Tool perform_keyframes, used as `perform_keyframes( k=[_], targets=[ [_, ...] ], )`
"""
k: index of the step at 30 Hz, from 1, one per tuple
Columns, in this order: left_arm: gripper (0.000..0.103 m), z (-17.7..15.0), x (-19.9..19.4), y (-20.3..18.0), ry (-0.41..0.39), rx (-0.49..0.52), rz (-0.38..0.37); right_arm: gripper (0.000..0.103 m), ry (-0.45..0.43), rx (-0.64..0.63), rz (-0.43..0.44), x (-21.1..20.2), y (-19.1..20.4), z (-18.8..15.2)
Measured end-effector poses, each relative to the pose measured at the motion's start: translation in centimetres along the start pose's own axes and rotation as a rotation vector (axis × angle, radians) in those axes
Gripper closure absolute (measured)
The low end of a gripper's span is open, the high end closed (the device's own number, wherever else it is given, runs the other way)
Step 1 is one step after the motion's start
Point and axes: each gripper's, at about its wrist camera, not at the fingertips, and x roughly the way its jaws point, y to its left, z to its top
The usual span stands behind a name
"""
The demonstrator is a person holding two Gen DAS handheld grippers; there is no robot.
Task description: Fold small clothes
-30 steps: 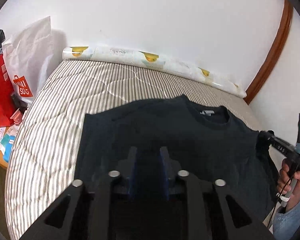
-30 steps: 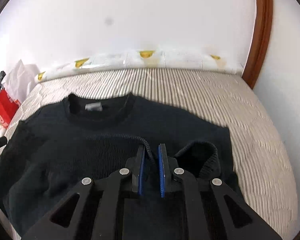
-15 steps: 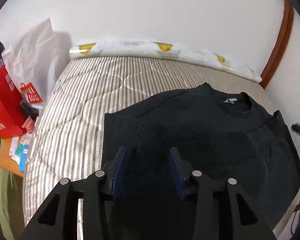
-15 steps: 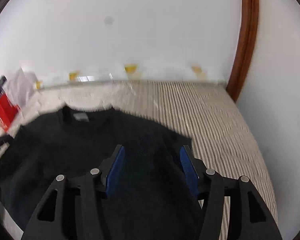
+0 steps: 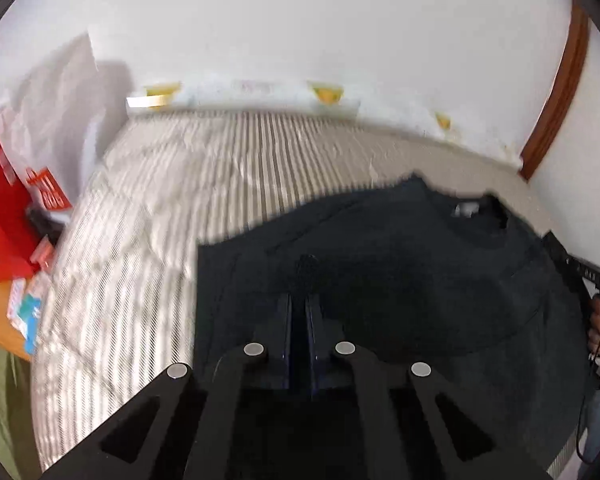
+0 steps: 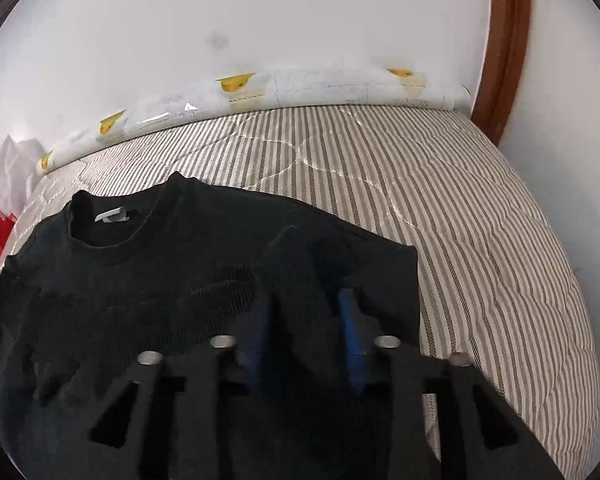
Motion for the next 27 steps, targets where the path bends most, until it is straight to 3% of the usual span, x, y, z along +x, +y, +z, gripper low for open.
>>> perform_keyframes(
  k=[3,6,9,13,17,22,27],
  targets=[
    [0.097,1.4,-1.7,1.0,-0.08,-0.056,-0.052,0.085,-0.079,0.016,0.045,-2.0,-0.5,0.2],
    [0.097,2.2,-0.7,0.2,-0.072,-0.017,-0.013,0.085,-0.134,0.062,0.07,-3.3,-1.6,0.9],
    [0.097,2.5,1.5,0.0,-0.026,-0.028,-0.009,0.085,-0.1,0.075,0.018,-1.5,-2.2,1.2],
    [0.097,2.0,3.5,0.4,0.036,-0.077,-0.011,0.085,-0.021,0.104,0.017,1.4,-3.3,0.7],
    [0.093,1.8,3.5,0.5,0.06,-0.087,-0.012,0.079,-0.001,0.096,0.015,0.7,-3.4,0.7],
    [0.073,1.5,1.7,0.8,0.055,-0.111,-0.017,0.075,-0.062,0.026,-0.064,-3.6,-0.6,0.6],
    [0.064,-0.6,-1.2,0.1,0.034,-0.096,-0.024,0.071,-0.105,-0.056,0.061,-6.7,5.6,-0.6]
  ],
)
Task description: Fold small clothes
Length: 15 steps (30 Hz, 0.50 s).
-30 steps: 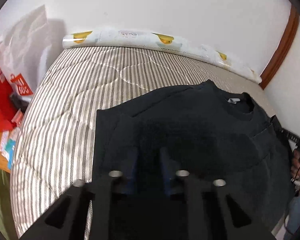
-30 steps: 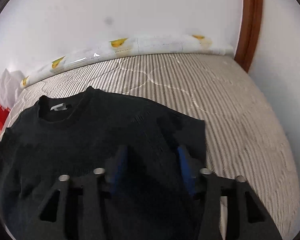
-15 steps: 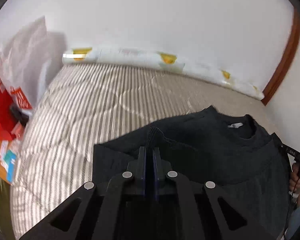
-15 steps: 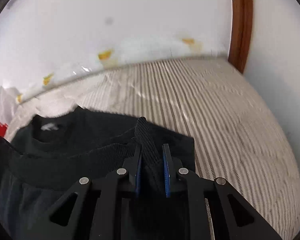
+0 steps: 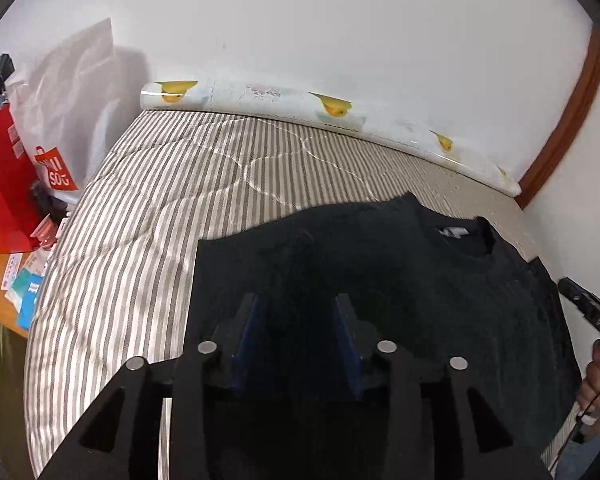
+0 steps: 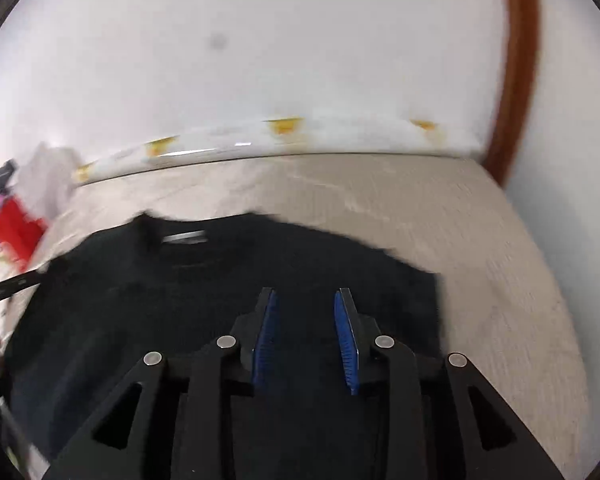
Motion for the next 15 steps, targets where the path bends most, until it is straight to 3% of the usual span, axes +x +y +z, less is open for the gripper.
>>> perform_keyframes(
  k=[7,11,15],
  targets=[
    [0.058,-5.7,-4.6,0.2,-0.006,0.021,-0.009,0.067,0.068,-0.077,0.108,1.7,8.9,-3.7],
    [0.057,-9.1,-6.6,0.9,-0.003,0.012,-0.005,0.071,0.15,-0.137,0.016,3.4,12.0,-6.4],
    [0.057,-12.2,-8.1,1.5,0.0,-0.004,-0.016,0.073,0.116,-0.167,-0.039,1.5,12.9,-8.6]
  ],
)
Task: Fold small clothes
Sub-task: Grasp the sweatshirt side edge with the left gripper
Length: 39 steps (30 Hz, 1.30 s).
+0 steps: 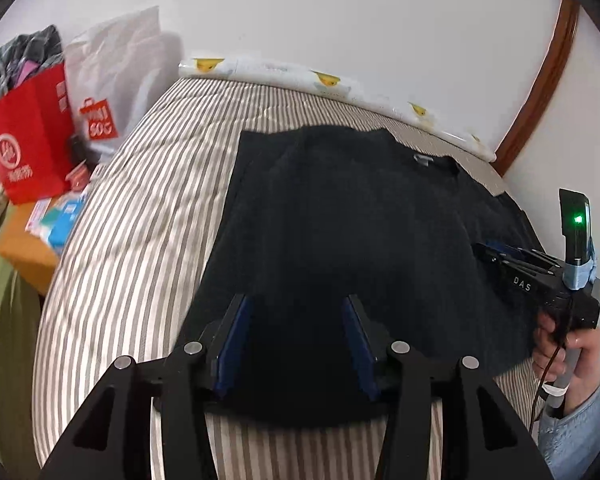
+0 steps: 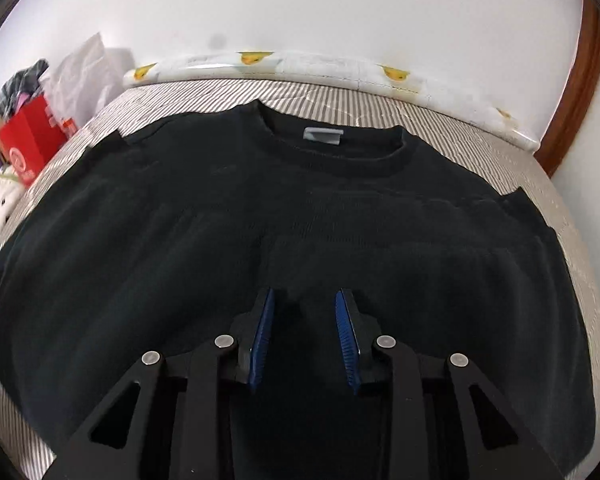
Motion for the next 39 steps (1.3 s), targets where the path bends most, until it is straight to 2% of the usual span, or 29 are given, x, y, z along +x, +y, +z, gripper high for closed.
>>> perform_keyframes(
  k=[5,9,16,29,39],
  targets=[
    [0.057,-2.6,-1.4,0.2,-0.019,-0.022,-0.033,0.075,-0.022,-0.026,-0.018,-2.2,0.9,-3.3],
    [0.055,-4.4,-2.1,0.9,-0.036,-0.089,-0.122,0.075,-0.057,-0.008,-0.002,-4.0,0.6,-6.0],
    [0.055,-6.3,-1.6,1.7,-0.018,-0.149,-0.142,0.075,-0.112,0.036,0.009,-5.8,0.3,-9.2],
    [0.05,-6.6,-1.2,2.0,-0.041,-0.172,-0.148,0.075,-0.145,0.022,-0.054,-5.9,1.1,-10.1],
    [0.049,-4.7,0.6,3.3,-0.055,-0.3,-0.238,0.075,-0.145,0.045,-0.062,-6.1,1.3,-10.3]
  ],
)
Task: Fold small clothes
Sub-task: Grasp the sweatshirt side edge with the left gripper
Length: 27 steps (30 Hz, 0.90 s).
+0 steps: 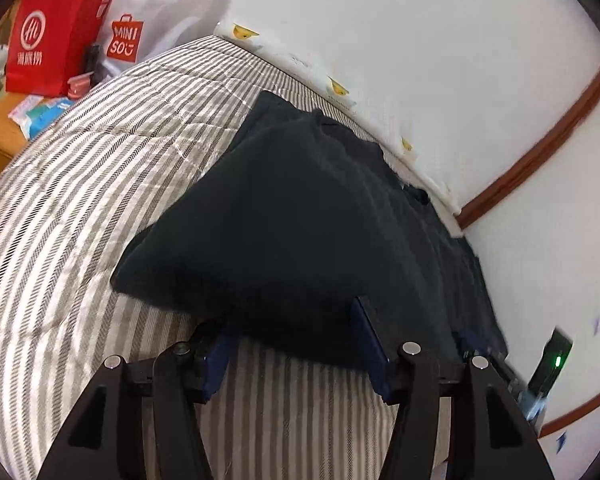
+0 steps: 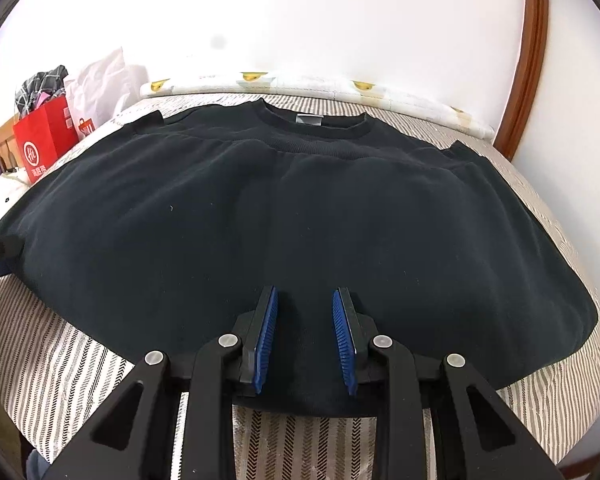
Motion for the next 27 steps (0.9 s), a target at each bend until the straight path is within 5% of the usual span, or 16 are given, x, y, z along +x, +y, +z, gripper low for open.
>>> perform_keyframes(
  k=[12,21,27],
  targets=[
    [0.051,2.0,1.7,0.0,-0.042,-0.083,0.03,0.074,-0.023,-0.022,0.021,-1.5,0.0,-1.3],
    [0.053,1.8,1.8,-1.4,-0.071,-0.03,0.142,0.074,0.005,0.001,0.05,0.7,0.5,1.3],
    [0.057,2.1,1.7,-1.4,-0.059,-0.02,0.151,0.074,0.004,-0.019,0.023,0.8,1.0,1.1]
  ],
)
